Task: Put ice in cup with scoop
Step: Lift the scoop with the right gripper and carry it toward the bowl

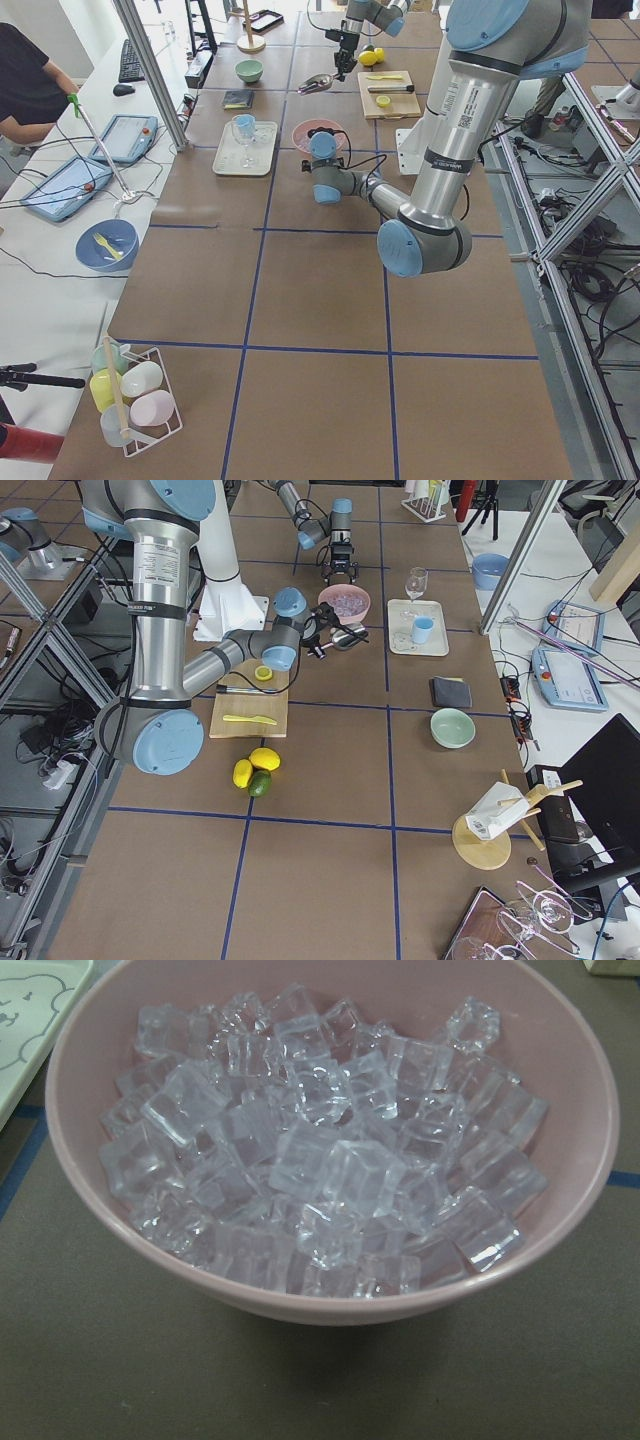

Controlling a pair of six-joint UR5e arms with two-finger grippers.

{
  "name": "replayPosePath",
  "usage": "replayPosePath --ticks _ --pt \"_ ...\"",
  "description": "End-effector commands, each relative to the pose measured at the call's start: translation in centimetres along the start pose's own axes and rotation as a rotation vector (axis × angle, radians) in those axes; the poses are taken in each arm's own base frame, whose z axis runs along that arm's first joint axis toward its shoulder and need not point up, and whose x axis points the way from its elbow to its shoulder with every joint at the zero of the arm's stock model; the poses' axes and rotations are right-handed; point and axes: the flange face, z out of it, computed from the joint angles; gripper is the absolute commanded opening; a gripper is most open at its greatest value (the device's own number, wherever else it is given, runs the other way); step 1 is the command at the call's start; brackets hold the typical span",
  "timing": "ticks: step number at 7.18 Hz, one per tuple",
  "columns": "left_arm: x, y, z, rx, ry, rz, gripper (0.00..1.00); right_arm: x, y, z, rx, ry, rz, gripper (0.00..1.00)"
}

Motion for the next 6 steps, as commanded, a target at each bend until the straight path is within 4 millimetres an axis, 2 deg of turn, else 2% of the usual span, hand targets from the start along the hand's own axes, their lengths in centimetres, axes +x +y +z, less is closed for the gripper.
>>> replayPosePath --ticks 1,2,3,4,6 --pt "0.0 -0.1 0.0 0.001 0.000 -0.001 1.00 -4.4 -5.4 -1.5 0.024 -0.037 -0.026 0.00" --pt "-0.2 0.0 0.1 -0.001 -0.011 0.000 1.00 -5.0 -5.8 -1.2 0.000 -0.026 -0.020 0.00" --pt "-0.2 0.0 0.1 -0.001 -0.012 0.000 1.00 -7.3 -8.6 -1.1 -0.034 0.000 -0.009 0.00" --pt "-0.1 -0.1 0.2 0.000 -0.011 -0.001 1.00 -10.2 -9.9 -0.5 -0.089 0.019 -0.058 0.00" --pt "-0.3 -0.1 0.1 0.002 -0.034 0.001 1.00 -11.3 -9.2 0.7 -0.161 0.039 -0.129 0.00"
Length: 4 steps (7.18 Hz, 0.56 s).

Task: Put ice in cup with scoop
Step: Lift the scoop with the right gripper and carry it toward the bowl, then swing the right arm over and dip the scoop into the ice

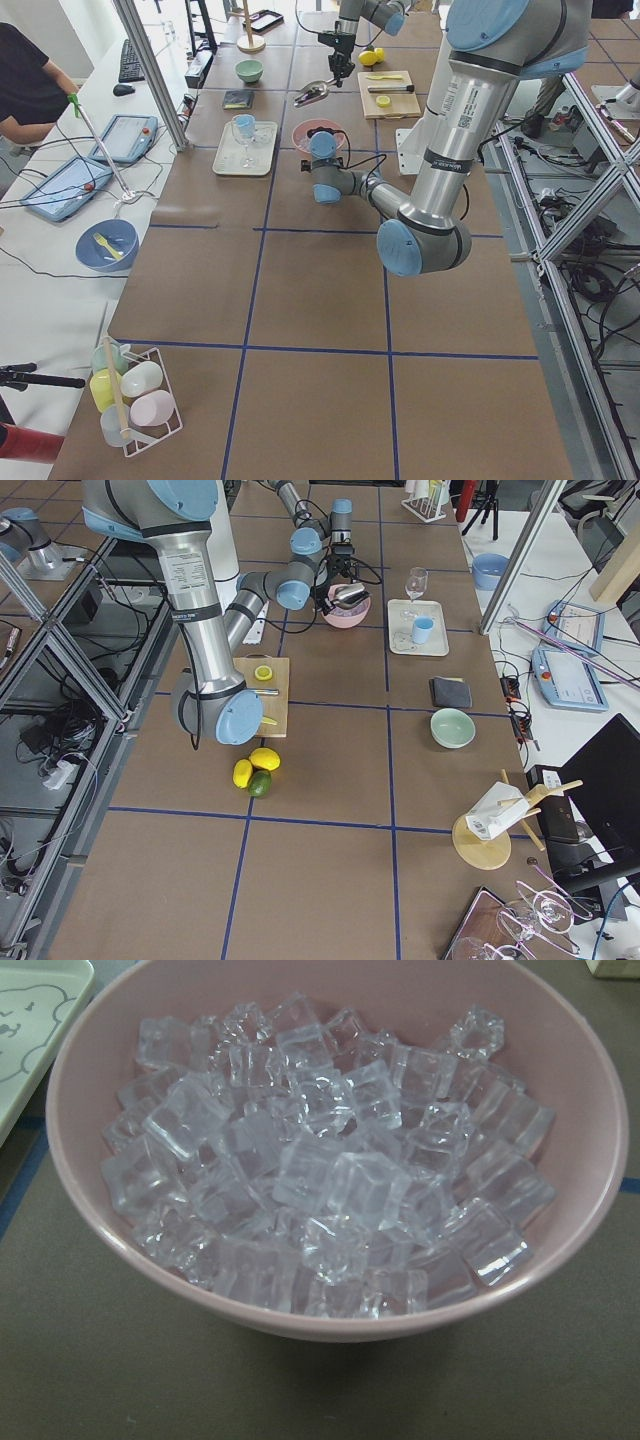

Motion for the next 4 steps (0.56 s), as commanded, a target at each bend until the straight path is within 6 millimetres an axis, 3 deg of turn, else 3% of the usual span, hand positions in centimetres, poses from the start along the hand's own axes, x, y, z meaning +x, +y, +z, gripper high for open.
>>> replayPosePath --ticks 1,3,4 --pt "-0.1 -0.2 0.0 0.005 -0.017 0.002 1.00 -1.5 -0.5 0.7 -0.081 0.031 -0.090 0.00" --pt "-0.1 -0.2 0.0 0.003 -0.017 0.002 1.00 -3.9 -3.4 -0.6 -0.208 0.097 -0.170 0.00" --pt "-0.2 -0.2 0.0 0.003 -0.019 0.000 1.00 -4.0 -3.6 -0.7 -0.243 0.113 -0.177 0.00"
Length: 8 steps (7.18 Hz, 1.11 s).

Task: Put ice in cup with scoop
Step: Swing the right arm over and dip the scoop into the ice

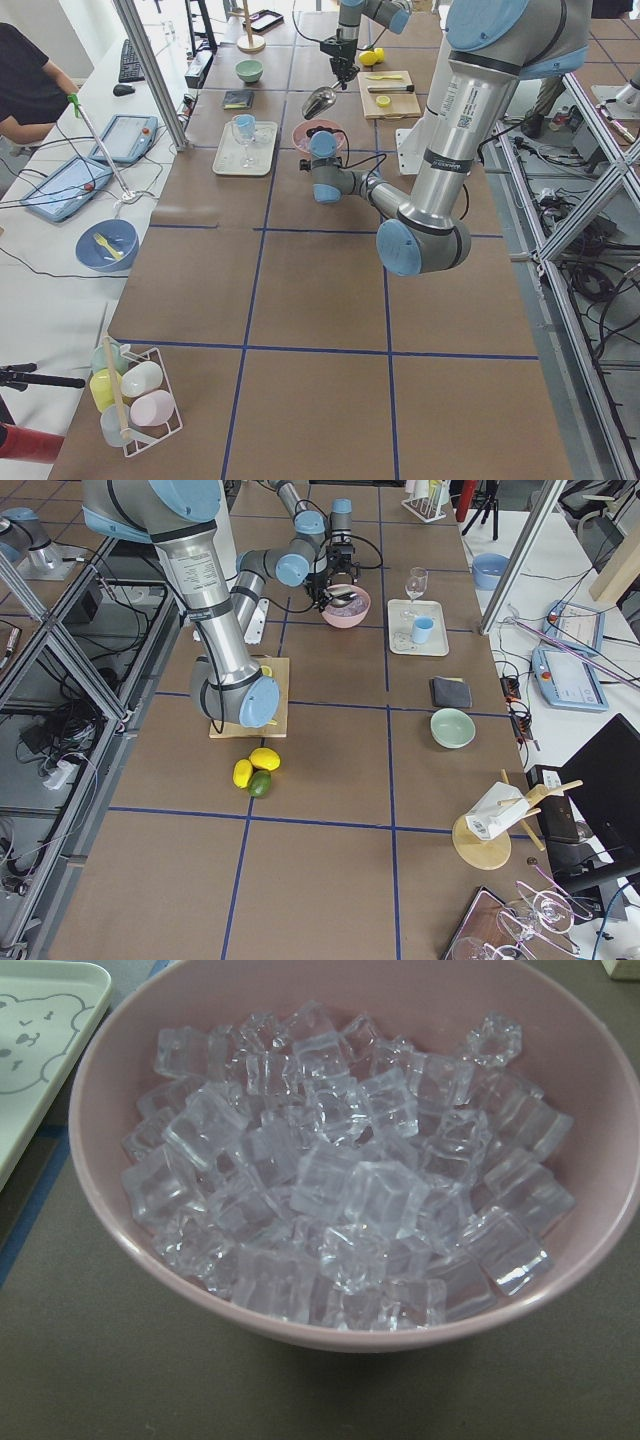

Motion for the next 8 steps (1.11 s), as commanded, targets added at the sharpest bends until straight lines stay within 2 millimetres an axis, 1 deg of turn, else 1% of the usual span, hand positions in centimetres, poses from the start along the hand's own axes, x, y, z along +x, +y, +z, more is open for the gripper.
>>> replayPosePath --ticks 1,2,3,4,5,7,8 --pt "-0.1 0.0 0.2 -0.002 -0.001 -0.002 1.00 -0.3 -0.5 -0.3 -0.093 0.035 -0.062 0.00" --pt "0.0 0.0 0.2 -0.002 0.000 -0.002 1.00 -1.0 -1.3 -1.3 -0.162 0.056 -0.098 0.00" --pt "0.2 -0.1 0.4 -0.001 0.005 0.000 1.00 -2.0 -2.4 -2.9 -0.255 0.085 -0.148 0.00" --pt "0.3 -0.1 0.5 -0.002 0.006 -0.001 1.00 -2.2 -2.9 -3.5 -0.292 0.106 -0.185 0.00" --pt "0.3 0.0 0.5 -0.004 0.006 -0.004 1.00 -2.0 -3.3 -2.7 -0.337 0.130 -0.204 0.00" --pt "0.3 0.0 0.5 -0.002 0.006 -0.004 1.00 -2.5 -5.7 -2.9 -0.432 0.171 -0.272 0.00" --pt "0.3 0.0 0.5 0.000 0.006 -0.002 1.00 -2.8 -6.4 -3.0 -0.450 0.173 -0.302 0.00"
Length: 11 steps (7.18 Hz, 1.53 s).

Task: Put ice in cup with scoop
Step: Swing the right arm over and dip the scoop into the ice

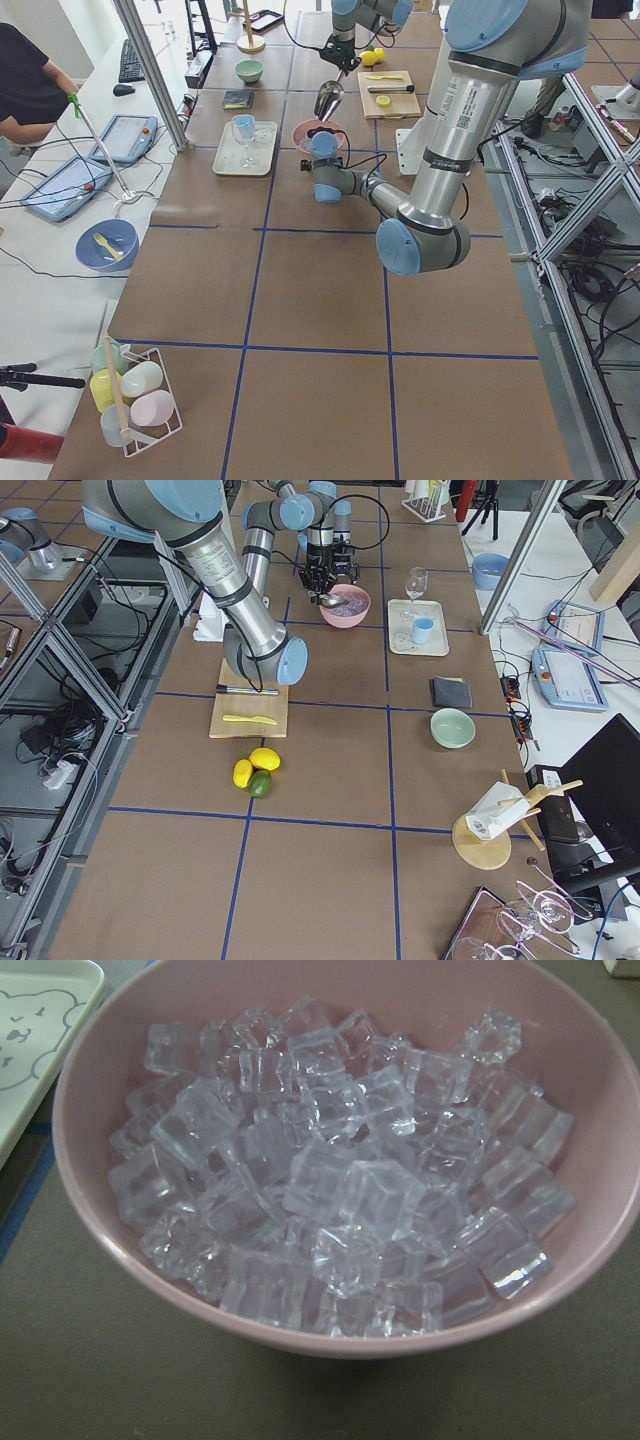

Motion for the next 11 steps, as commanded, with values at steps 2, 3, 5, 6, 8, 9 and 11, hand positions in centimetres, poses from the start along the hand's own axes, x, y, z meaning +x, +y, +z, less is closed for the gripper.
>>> replayPosePath --ticks 2,3,5,6,8,9,11 --pt "-0.1 0.8 0.3 0.025 -0.001 0.013 1.00 0.3 -2.9 -0.9 -0.104 0.047 -0.092 0.00" --pt "-0.1 1.2 0.3 0.040 -0.003 0.021 1.00 0.4 -3.6 -1.0 -0.127 0.059 -0.108 0.00" --pt "-0.2 1.3 0.4 0.039 -0.001 0.020 1.00 0.7 -5.7 -0.8 -0.195 0.081 -0.126 0.00" --pt "-0.1 1.1 0.4 0.041 0.000 0.022 1.00 0.8 -5.7 -0.6 -0.204 0.082 -0.128 0.00" --pt "0.1 0.9 0.3 0.059 0.000 0.032 1.00 0.9 -6.8 -0.1 -0.232 0.094 -0.135 0.00" --pt "0.2 0.8 0.2 0.061 0.001 0.033 1.00 0.7 -7.1 0.3 -0.242 0.093 -0.137 0.00" --pt "0.2 0.7 0.1 0.065 0.001 0.035 1.00 0.0 -7.4 0.9 -0.250 0.091 -0.150 0.00"
